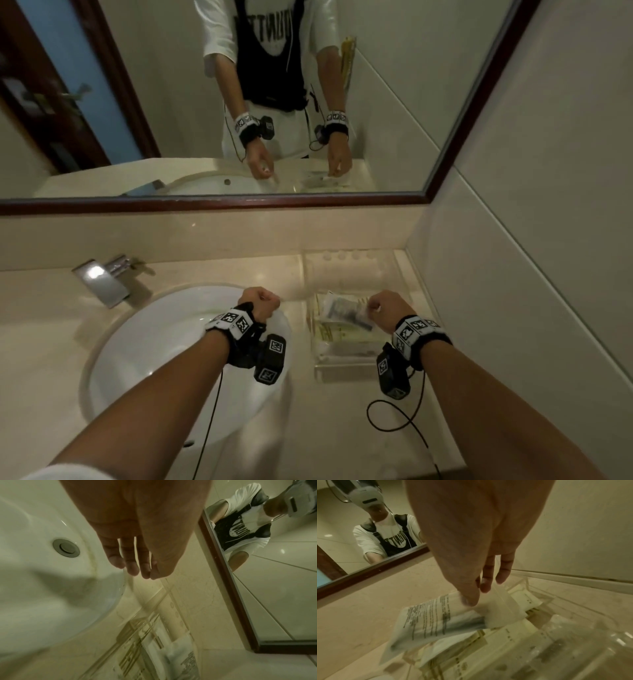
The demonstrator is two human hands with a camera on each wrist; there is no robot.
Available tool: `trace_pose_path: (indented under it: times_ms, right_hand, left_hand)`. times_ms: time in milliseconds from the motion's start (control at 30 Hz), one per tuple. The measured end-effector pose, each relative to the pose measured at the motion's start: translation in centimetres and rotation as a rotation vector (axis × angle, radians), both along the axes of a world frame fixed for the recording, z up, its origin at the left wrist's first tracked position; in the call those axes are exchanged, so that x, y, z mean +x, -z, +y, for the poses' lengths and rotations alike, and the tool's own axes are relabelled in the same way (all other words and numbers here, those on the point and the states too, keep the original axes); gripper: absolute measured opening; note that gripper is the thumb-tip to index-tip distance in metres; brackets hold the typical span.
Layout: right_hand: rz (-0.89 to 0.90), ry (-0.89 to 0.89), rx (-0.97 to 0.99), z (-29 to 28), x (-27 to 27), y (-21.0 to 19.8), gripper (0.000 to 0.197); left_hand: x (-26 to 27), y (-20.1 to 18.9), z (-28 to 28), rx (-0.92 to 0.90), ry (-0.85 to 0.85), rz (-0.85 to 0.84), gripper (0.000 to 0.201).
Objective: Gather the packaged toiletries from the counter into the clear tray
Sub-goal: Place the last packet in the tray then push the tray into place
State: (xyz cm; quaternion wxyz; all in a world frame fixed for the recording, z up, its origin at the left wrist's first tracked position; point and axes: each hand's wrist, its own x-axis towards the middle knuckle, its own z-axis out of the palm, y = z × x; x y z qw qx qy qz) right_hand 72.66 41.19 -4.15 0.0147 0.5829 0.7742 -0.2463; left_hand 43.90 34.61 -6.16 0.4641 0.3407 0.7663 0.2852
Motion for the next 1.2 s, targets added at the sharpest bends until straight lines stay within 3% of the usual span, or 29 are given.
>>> trace_pose_path:
  times_ms: [433,833,967,1200]
  right_hand:
    - [-0.146,-0.004,0.015,0.0,0.8,4.3,0.029]
    - [-0.144,-0.024,0.208,-1.6,1.0,5.8,0.037]
    - [-0.088,-0.024,0.139,-3.0,1.2,6.7,0.052]
    - [-0.168,-0.116,0.021,-4.4,1.6,7.2,0.06]
  left_hand:
    - [3.0,0.5,0.3,0.001,0.055,0.157,0.018]
    - [5.7,1.5,1.4,-0.041,0.105,0.088,0.008]
    - [7.4,1.8,1.4,-0.022,0.161,0.067,0.006]
    - [10.0,1.6,0.4,-0.02,0.383,0.236,0.053]
